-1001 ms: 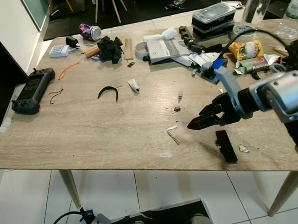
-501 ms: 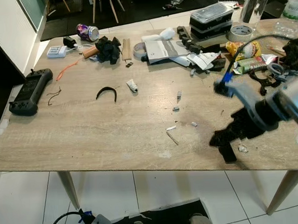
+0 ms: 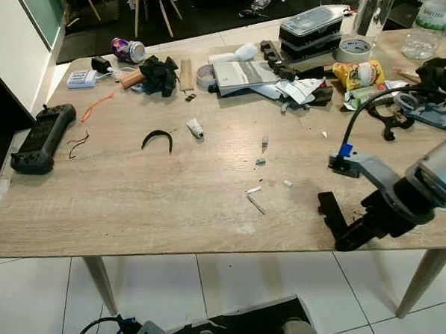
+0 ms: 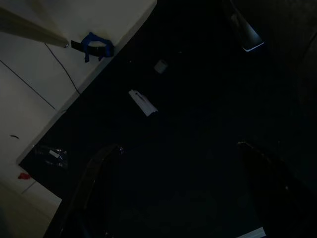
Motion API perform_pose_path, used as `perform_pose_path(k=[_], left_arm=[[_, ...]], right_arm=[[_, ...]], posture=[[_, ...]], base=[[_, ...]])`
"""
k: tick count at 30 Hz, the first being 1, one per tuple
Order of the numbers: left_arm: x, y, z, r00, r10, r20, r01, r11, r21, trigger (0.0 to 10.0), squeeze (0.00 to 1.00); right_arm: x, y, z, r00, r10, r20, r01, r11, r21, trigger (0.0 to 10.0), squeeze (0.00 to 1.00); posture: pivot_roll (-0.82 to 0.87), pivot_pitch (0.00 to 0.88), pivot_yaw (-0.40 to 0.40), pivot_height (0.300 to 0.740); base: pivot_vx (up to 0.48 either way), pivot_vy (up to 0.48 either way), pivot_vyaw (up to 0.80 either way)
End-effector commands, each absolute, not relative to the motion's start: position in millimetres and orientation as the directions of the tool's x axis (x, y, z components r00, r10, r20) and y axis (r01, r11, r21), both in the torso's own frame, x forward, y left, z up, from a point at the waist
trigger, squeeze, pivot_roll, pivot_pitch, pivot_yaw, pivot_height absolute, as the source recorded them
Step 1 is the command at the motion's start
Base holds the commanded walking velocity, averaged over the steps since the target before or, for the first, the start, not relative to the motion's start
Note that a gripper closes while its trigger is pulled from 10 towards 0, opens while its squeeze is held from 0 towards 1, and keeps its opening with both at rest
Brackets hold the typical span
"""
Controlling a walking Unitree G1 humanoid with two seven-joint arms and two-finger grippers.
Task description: Picking trash to rubbish bin
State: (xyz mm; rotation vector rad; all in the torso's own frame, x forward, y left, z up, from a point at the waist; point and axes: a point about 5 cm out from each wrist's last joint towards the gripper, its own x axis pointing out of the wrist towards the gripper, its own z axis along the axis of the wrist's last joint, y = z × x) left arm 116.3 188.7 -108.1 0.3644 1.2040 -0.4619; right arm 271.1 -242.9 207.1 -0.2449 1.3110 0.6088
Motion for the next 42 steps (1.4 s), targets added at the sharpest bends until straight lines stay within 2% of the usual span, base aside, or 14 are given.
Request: perform_pose_path(k=[1,5,13,23,30,36,42], left_arm=[[113,154,-111,0.272,-0.249,-0.930,0.550,0.833,-0.062,10.0,0.00],[114,154,-111,0.273,-0.251,-0.929,0.551,0.832,-0.063,10.0,0.00],[115,152,-111,0.272,-0.257,-0.927,0.555,0.829,-0.068,10.0,0.00],[115,152,-111,0.272,-0.258,-0.927,0.561,0.825,-0.066,10.0,0.00],[116,152,-110,0.273,-0.261,-0.926,0.560,0.826,-0.068,10.0,0.00],[113,151,-111,0.268,-0.262,-0.927,0.557,0.827,-0.073,10.0,0.00],[112,151,-112,0.267,-0.260,-0.928,0.555,0.829,-0.073,10.0,0.00]], right_arm=[[273,-251,209,0.155,0.232,-0.960,-0.547,0.830,0.112,10.0,0.00],[274,-260,206,0.177,0.178,-0.968,-0.536,0.842,0.057,10.0,0.00],[277,-262,199,0.175,0.174,-0.969,-0.527,0.848,0.056,10.0,0.00],[293,-271,189,0.215,0.112,-0.970,-0.510,0.860,-0.014,10.0,0.00],[308,-275,192,0.279,0.087,-0.956,-0.492,0.868,-0.065,10.0,0.00],[323,-261,202,0.358,0.176,-0.917,-0.521,0.853,-0.040,10.0,0.00],[330,-250,209,0.390,0.232,-0.891,-0.568,0.822,-0.035,10.0,0.00]], posture=[[-0.22,0.123,0.012,0.740],[-0.22,0.123,0.010,0.740],[-0.23,0.127,0.010,0.740],[-0.23,0.119,0.010,0.740],[-0.22,0.121,0.005,0.740],[-0.22,0.124,0.001,0.740],[-0.22,0.125,0.000,0.740]], base=[[0.000,0.000,0.00],[0.000,0.000,0.00],[0.000,0.000,0.00],[0.000,0.000,0.00],[0.000,0.000,0.00],[0.000,0.000,0.00],[0.000,0.000,0.00]])
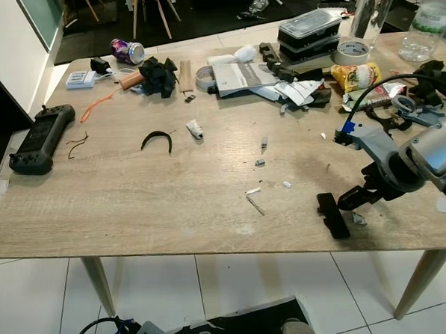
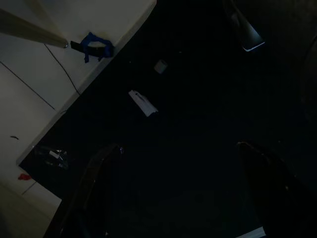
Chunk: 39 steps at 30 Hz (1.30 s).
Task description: Picking trash to rubbish bin
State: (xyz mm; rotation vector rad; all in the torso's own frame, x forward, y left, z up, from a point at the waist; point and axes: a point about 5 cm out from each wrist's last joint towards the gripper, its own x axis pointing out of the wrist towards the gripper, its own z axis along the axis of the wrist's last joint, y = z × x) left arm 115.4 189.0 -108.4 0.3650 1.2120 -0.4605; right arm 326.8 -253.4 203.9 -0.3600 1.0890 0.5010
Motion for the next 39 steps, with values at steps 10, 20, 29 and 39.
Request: perform_pose_path(k=[10,20,29,39], left_arm=[[112,153,-111,0.268,-0.254,-0.929,0.555,0.829,-0.067,10.0,0.00],[112,151,-112,0.268,-0.255,-0.929,0.552,0.831,-0.068,10.0,0.00],[107,151,-113,0.259,-0.251,-0.933,0.544,0.836,-0.074,10.0,0.00],[105,149,-114,0.259,-0.252,-0.932,0.540,0.838,-0.077,10.0,0.00]], right_arm=[[326,-236,213,0.330,0.274,-0.903,-0.623,0.782,0.010,10.0,0.00],[314,-220,212,0.236,0.298,-0.925,-0.705,0.707,0.048,10.0,0.00],[296,-232,199,0.166,0.146,-0.975,-0.780,0.625,-0.040,10.0,0.00],[301,-228,202,0.188,0.157,-0.970,-0.767,0.640,-0.046,10.0,0.00]], posture=[[-0.22,0.118,0.000,0.740],[-0.22,0.123,-0.006,0.740],[-0.22,0.126,-0.016,0.740],[-0.22,0.128,-0.020,0.740]], base=[[0.000,0.000,0.00],[0.000,0.000,0.00],[0.000,0.000,0.00],[0.000,0.000,0.00]])
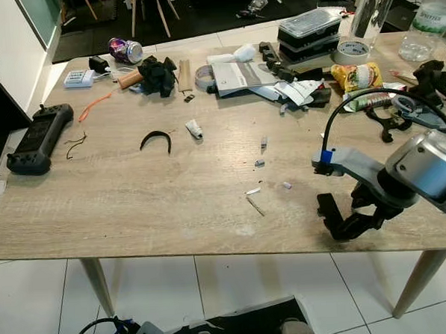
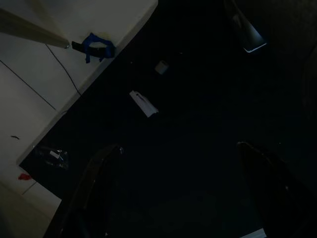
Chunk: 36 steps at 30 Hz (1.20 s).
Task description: Picking trash to rubbish bin
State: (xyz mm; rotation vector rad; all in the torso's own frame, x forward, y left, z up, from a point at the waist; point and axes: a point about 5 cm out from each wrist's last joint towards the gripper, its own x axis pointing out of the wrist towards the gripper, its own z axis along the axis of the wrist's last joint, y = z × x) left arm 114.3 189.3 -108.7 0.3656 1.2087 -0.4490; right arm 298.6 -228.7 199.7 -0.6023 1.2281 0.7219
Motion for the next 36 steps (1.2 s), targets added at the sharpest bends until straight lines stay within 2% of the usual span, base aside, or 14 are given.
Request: perform_pose_path(k=[1,7,10,14,16,21,27,32,35,36], left_arm=[[105,149,-114,0.259,-0.252,-0.932,0.540,0.838,-0.076,10.0,0.00],[105,150,-114,0.261,-0.248,-0.933,0.537,0.840,-0.072,10.0,0.00],[103,150,-114,0.256,-0.248,-0.934,0.540,0.839,-0.074,10.0,0.00],[102,150,-114,0.254,-0.247,-0.935,0.540,0.838,-0.075,10.0,0.00],[101,150,-115,0.251,-0.246,-0.936,0.541,0.837,-0.075,10.0,0.00],[99,151,-115,0.249,-0.245,-0.937,0.540,0.838,-0.075,10.0,0.00],[97,152,-115,0.246,-0.241,-0.939,0.538,0.839,-0.075,10.0,0.00],[90,151,-117,0.229,-0.244,-0.942,0.545,0.834,-0.084,10.0,0.00],[89,150,-117,0.227,-0.245,-0.943,0.545,0.834,-0.085,10.0,0.00],[86,149,-118,0.223,-0.246,-0.943,0.541,0.836,-0.091,10.0,0.00]], right_arm=[[302,-229,202,0.193,0.153,-0.969,-0.767,0.640,-0.052,10.0,0.00],[314,-238,202,0.259,0.121,-0.958,-0.688,0.719,-0.095,10.0,0.00],[313,-242,199,0.217,0.170,-0.961,-0.631,0.776,-0.005,10.0,0.00],[312,-240,199,0.187,0.218,-0.958,-0.606,0.793,0.062,10.0,0.00],[311,-233,199,0.164,0.291,-0.943,-0.569,0.808,0.151,10.0,0.00],[319,-224,203,0.173,0.376,-0.910,-0.515,0.822,0.242,10.0,0.00],[322,-223,201,0.174,0.341,-0.924,-0.530,0.823,0.204,10.0,0.00],[312,-217,177,0.065,0.270,-0.961,-0.552,0.812,0.191,10.0,0.00],[311,-216,175,0.055,0.267,-0.962,-0.553,0.811,0.193,10.0,0.00],[311,-215,172,0.043,0.257,-0.965,-0.557,0.808,0.191,10.0,0.00]], posture=[[-0.22,0.128,-0.020,0.740],[-0.22,0.128,-0.023,0.740],[-0.22,0.130,-0.023,0.740],[-0.22,0.130,-0.023,0.740],[-0.23,0.136,-0.024,0.740],[-0.22,0.144,-0.027,0.740],[-0.23,0.152,-0.025,0.740],[-0.26,0.183,-0.047,0.740],[-0.26,0.183,-0.047,0.740],[-0.26,0.204,-0.070,0.740]], base=[[0.000,0.000,0.00],[0.000,0.000,0.00],[0.000,0.000,0.00],[0.000,0.000,0.00],[0.000,0.000,0.00],[0.000,0.000,0.00],[0.000,0.000,0.00],[0.000,0.000,0.00],[0.000,0.000,0.00],[0.000,0.000,0.00]])
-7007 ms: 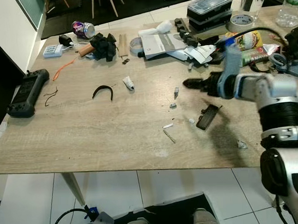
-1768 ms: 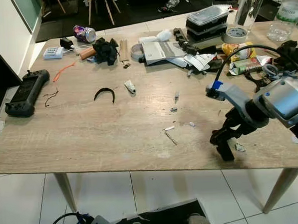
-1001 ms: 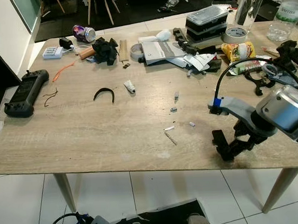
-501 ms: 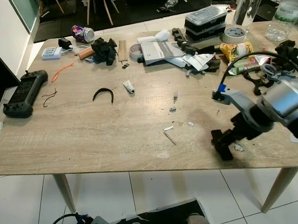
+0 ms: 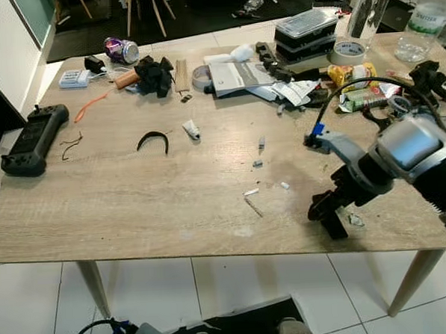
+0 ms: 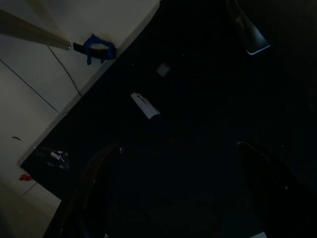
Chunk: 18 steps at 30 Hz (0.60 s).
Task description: Picking trash to rubbish bin
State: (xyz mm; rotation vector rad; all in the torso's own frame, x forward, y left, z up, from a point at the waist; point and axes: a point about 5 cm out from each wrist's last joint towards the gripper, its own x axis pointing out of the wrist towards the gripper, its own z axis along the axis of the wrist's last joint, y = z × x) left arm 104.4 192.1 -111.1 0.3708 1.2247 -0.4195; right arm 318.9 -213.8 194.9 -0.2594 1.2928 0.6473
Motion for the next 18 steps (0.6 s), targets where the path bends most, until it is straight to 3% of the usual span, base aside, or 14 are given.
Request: perform_pose_path(k=[1,18], left_arm=[[86,149,-118,0.223,-0.246,-0.943,0.541,0.836,-0.091,10.0,0.00],[70,140,-121,0.210,-0.250,-0.945,0.493,0.862,-0.118,10.0,0.00]], right_arm=[[311,-215,172,0.043,0.257,-0.965,-0.557,0.808,0.191,10.0,0.00],[317,-218,170,0.018,0.148,-0.989,-0.595,0.797,0.108,10.0,0.00]], posture=[[-0.26,0.204,-0.070,0.740],[-0.31,0.247,-0.155,0.740]], base=[[0.000,0.000,0.00],[0.000,0.000,0.00]])
